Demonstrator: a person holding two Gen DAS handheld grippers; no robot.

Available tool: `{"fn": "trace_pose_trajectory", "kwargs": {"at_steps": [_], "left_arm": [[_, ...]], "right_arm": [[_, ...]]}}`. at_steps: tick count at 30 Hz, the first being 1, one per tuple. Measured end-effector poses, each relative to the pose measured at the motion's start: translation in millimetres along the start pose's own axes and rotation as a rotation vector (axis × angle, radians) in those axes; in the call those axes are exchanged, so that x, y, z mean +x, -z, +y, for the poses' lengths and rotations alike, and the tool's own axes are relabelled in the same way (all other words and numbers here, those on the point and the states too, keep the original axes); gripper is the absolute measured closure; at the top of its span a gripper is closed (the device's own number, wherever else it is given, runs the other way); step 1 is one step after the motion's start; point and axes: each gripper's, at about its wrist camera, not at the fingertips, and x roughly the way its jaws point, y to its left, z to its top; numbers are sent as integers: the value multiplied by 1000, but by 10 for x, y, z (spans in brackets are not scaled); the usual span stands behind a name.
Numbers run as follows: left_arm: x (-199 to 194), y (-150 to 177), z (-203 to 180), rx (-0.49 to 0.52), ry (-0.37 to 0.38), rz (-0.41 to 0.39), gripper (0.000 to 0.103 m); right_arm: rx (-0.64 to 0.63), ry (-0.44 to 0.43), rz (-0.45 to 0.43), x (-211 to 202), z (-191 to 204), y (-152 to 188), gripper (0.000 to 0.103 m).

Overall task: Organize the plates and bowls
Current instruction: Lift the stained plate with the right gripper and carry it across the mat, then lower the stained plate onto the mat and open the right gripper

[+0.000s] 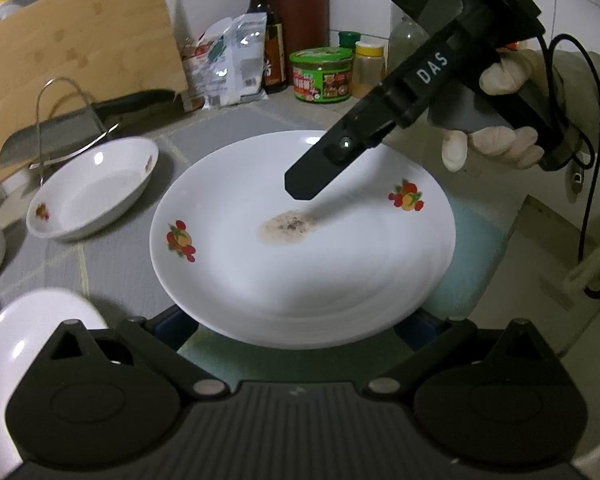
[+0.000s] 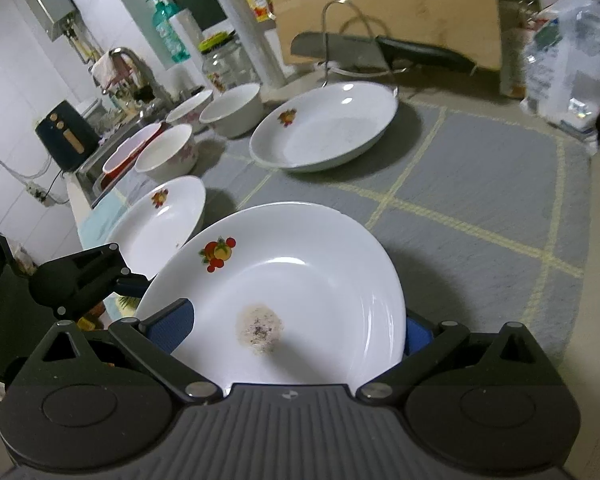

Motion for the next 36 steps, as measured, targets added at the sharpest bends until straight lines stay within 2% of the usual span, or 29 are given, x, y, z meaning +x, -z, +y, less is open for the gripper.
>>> {"fn": "trace_pose_trajectory", "kwargs": {"at_steps": [9,20,36], "left_arm": [[343,-307,-99,32,9,-19,1],[787,-583,-94,56,-4,-30,1],[1102,-741,96,38,-25,-6,1]], "right_arm": [[17,59,-48,-198,-348,-28,0],[35,131,-77,-184,-726,-150,0],[36,176,-77,-16,-990,-266,0]]}}
